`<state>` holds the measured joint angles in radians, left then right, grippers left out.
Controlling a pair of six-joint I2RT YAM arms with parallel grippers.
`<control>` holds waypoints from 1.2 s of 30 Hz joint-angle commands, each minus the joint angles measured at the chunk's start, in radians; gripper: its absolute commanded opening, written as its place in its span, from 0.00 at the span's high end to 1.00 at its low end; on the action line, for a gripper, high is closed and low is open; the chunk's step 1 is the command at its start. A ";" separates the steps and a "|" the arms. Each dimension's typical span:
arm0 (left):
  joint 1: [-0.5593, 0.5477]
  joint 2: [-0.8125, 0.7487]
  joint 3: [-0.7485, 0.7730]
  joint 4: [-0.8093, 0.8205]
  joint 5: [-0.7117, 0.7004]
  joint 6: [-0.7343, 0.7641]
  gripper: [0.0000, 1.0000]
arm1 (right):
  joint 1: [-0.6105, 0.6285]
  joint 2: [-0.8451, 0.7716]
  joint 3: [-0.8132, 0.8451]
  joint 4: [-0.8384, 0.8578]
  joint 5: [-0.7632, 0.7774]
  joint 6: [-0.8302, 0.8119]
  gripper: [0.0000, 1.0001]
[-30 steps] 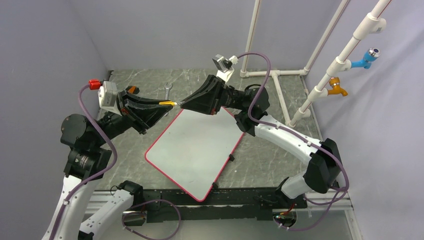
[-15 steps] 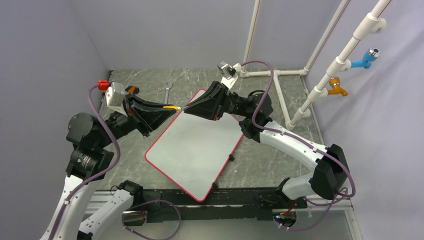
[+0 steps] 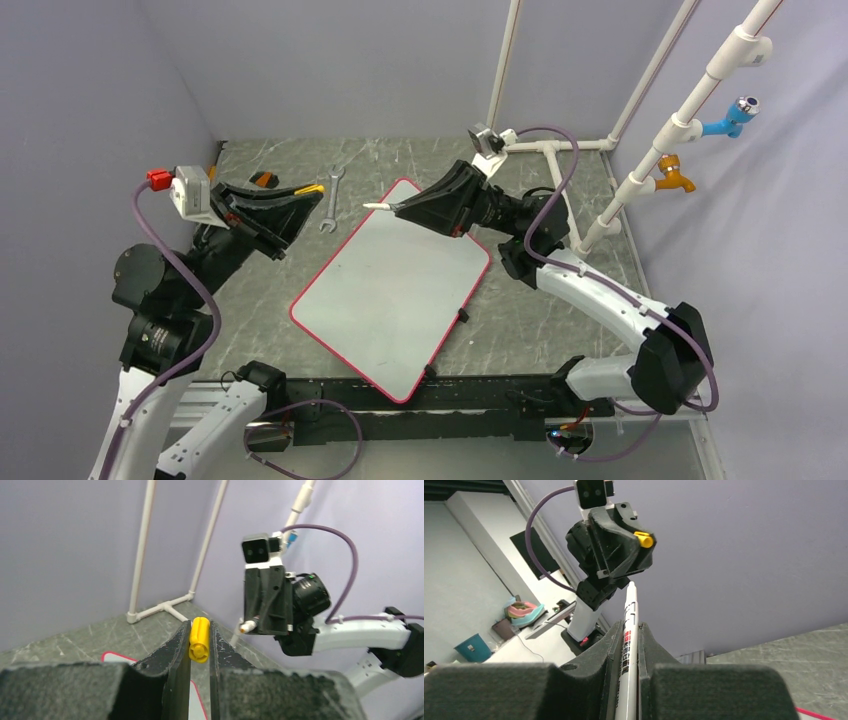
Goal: Write a sentence on the whiteboard
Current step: Open the pen cap from the whiteboard marker, then place the pen cap at the center of the board.
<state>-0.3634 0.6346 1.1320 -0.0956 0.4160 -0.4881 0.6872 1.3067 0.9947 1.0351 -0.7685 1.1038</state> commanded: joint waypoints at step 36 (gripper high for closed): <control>0.513 0.553 -0.393 -0.297 -0.665 -0.207 1.00 | -0.025 -0.276 0.007 -1.026 0.268 -0.626 1.00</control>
<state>0.1356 1.1347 0.7506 -0.4759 -0.1879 -0.6067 0.6643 1.0744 1.0077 0.0410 -0.5308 0.5148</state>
